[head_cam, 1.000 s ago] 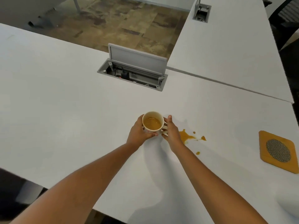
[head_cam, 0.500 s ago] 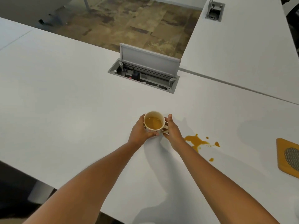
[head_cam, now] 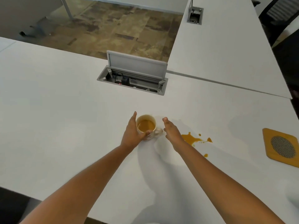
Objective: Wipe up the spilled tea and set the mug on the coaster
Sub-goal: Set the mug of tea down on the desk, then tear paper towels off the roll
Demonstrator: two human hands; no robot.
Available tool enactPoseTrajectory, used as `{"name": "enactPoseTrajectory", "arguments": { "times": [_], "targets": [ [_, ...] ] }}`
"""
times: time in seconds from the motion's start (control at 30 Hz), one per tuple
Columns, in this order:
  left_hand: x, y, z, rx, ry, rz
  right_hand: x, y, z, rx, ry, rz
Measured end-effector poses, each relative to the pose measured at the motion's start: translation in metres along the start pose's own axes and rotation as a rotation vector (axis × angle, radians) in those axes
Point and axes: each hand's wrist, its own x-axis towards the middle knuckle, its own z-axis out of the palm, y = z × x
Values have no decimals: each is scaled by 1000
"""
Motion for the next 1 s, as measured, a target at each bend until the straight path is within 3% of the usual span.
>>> {"name": "enactPoseTrajectory", "arguments": {
  "times": [0.13,0.23,0.5,0.73,1.0],
  "targets": [
    [-17,24,4,68,339,146,-16,23,-29,138,58,49],
    [-30,41,17,58,332,282,-38,49,-53,238,85,68],
    [-55,85,84,104,132,462,-102,104,-120,338,294,105],
    [-80,122,153,94,-288,240,-147,116,-175,541,444,116],
    [-117,168,224,148,-432,351,-190,131,-231,547,663,56]
  ]
}}
